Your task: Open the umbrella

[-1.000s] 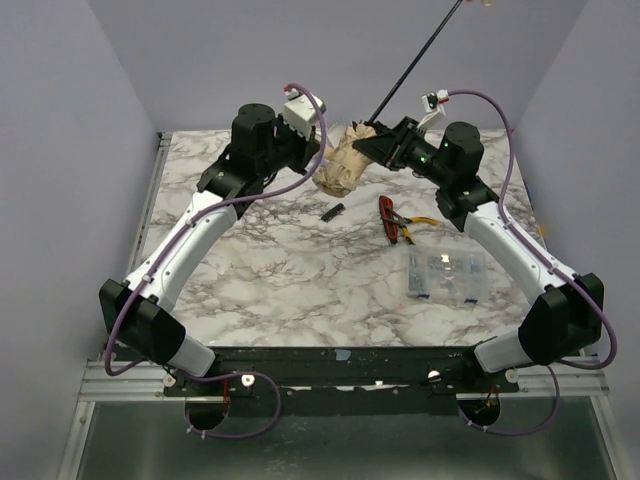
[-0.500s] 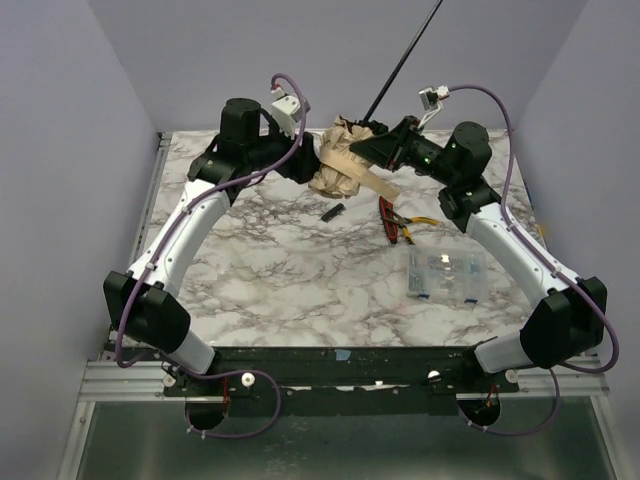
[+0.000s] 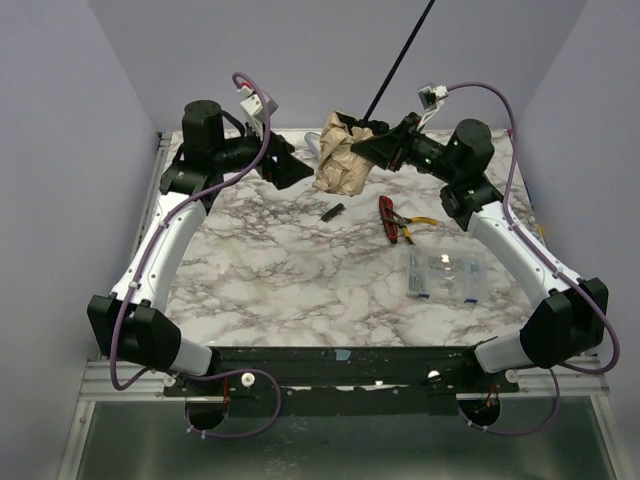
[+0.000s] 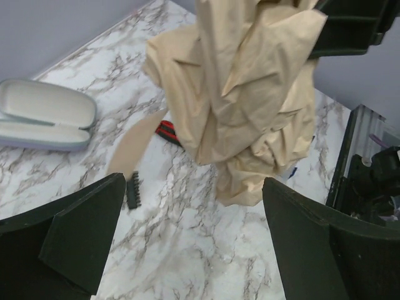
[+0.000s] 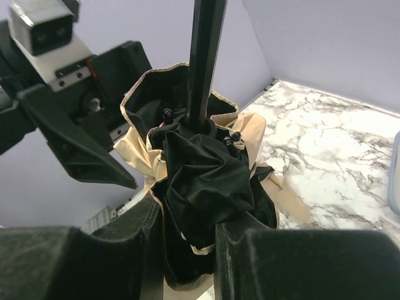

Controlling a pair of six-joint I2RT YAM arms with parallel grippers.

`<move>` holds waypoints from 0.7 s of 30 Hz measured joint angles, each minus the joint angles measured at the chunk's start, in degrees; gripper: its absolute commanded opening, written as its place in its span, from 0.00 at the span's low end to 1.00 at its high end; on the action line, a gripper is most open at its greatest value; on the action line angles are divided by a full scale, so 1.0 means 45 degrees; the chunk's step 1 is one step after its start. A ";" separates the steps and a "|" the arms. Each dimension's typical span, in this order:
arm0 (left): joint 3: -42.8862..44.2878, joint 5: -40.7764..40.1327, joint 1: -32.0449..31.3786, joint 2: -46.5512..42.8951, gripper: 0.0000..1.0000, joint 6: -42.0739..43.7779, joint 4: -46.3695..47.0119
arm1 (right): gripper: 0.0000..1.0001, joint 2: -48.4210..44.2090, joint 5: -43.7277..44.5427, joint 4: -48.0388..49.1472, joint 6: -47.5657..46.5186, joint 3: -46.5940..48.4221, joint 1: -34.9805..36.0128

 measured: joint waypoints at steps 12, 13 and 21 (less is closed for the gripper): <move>0.0646 0.0515 -0.2050 0.0801 0.99 -0.0121 0.0529 | 0.00 0.0170 -0.1001 -0.0267 -0.0670 0.0097 0.0175; 0.0680 0.0457 -0.2225 0.0947 0.98 -0.0117 0.0495 | 0.00 0.0223 -0.1112 -0.0223 -0.0559 0.0136 0.0199; 0.0709 0.0345 -0.2890 0.1583 0.34 -0.0102 0.0219 | 0.04 0.0427 -0.1831 -0.0087 0.0078 0.0243 0.0277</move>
